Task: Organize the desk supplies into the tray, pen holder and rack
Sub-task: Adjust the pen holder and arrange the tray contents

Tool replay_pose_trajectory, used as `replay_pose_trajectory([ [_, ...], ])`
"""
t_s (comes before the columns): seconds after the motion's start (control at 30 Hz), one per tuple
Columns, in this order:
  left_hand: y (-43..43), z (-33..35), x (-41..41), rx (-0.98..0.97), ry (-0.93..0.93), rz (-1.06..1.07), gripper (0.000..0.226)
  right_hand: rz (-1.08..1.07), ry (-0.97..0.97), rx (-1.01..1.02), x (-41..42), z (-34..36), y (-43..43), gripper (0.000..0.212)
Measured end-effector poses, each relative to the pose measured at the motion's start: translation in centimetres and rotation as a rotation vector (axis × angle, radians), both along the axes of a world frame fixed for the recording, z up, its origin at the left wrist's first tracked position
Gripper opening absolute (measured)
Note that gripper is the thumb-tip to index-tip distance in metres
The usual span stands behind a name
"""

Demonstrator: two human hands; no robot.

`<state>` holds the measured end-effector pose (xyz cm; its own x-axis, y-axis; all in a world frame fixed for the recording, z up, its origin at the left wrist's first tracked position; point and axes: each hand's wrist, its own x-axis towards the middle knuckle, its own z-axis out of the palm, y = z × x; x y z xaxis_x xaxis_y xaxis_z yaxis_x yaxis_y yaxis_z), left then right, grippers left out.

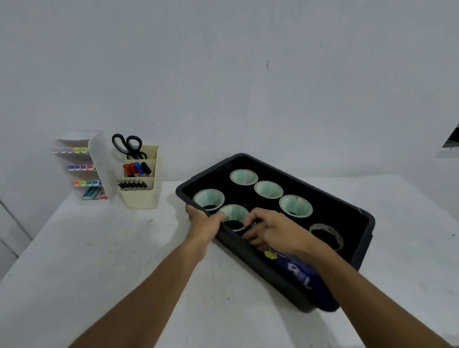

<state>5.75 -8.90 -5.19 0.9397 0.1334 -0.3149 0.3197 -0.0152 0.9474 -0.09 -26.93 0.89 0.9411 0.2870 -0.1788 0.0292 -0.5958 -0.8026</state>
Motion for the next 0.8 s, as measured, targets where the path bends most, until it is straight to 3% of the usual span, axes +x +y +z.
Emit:
replay_pose_trajectory([
  [0.03, 1.0, 0.5, 0.5, 0.026, 0.018, -0.04, 0.085, 0.025, -0.049, -0.054, 0.4, 0.2, -0.1, 0.023],
  [0.13, 4.1, 2.3, 2.2, 0.088, 0.04, -0.125, 0.057, 0.019, -0.325, -0.56, 2.3, 0.0, -1.9, 0.033],
  [0.23, 6.8, 3.7, 3.4, 0.185, 0.023, -0.189, 0.057, -0.127, -0.393, -0.832, 3.4, -0.6, -4.6, 0.056],
  [0.33, 8.7, 3.3, 4.1, 0.359, -0.068, -0.227, 0.055, -0.1, -0.207, -0.632, 3.7, -1.8, -6.9, 0.077],
  [0.43, 8.7, 3.0, 1.8, 0.45, -0.144, -0.189, 0.047, -0.098, -0.168, -0.305, 2.4, -3.1, -7.4, 0.07],
  [0.5, 8.0, 2.9, -1.0, 0.494, -0.143, -0.237, 0.058, -0.211, -0.18, -0.151, 1.6, -3.4, -6.9, 0.064],
  [0.6, 7.8, 1.6, -3.5, 0.582, -0.108, -0.253, 0.075, -0.239, -0.214, -0.109, 1.0, -3.8, -5.4, 0.058],
  [0.8, 8.9, 1.4, -2.5, 0.603, -0.189, -0.15, 0.063, -0.276, -0.23, -0.085, 2.3, -4.0, -3.3, 0.052],
])
